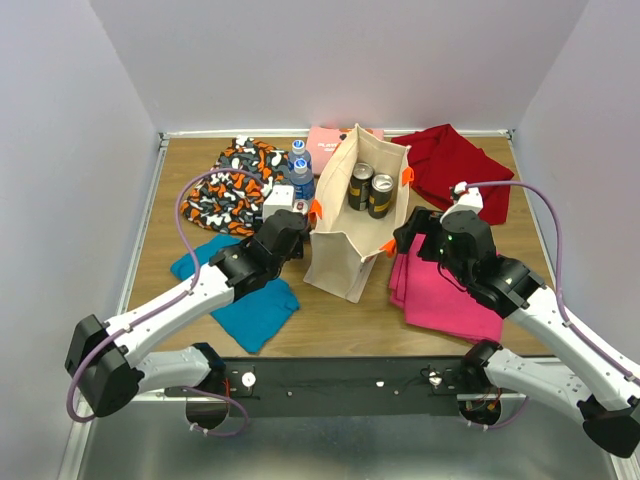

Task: Take the beverage out of the canvas bag
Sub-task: Place the drink at the center of the board.

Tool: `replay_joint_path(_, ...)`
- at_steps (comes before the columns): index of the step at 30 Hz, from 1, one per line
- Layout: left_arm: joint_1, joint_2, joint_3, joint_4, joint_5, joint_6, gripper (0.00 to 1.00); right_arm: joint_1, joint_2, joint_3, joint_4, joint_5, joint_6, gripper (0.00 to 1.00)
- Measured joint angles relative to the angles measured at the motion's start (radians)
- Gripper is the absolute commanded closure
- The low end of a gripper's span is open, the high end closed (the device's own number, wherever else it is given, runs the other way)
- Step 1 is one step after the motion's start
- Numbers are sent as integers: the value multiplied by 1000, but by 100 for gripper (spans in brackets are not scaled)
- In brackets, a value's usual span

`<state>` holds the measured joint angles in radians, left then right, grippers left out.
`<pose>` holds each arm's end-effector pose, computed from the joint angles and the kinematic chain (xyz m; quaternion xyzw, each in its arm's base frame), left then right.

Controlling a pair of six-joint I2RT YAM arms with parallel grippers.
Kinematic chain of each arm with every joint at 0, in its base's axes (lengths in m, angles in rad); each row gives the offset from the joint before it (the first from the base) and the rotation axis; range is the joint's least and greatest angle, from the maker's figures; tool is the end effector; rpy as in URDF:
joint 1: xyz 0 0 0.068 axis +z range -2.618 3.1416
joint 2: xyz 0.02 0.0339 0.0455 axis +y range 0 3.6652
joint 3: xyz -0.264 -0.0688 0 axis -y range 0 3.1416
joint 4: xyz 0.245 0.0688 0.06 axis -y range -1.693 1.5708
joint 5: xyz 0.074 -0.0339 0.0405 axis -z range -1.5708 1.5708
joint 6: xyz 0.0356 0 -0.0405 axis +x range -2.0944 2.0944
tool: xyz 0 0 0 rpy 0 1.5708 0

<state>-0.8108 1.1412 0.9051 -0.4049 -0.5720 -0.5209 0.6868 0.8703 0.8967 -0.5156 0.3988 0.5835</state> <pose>0.1832 -0.1647 0.2924 -0.0013 0.8668 -0.0674 0.4940 0.1537 0.1082 0.3316 0.0585 0.8445 0.1627 0.5070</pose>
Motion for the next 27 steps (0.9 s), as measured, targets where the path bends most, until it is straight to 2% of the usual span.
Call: replay_joint_path(27,0,175,-66,190,37,-4,100,0,-1,0,-2,0,0,0)
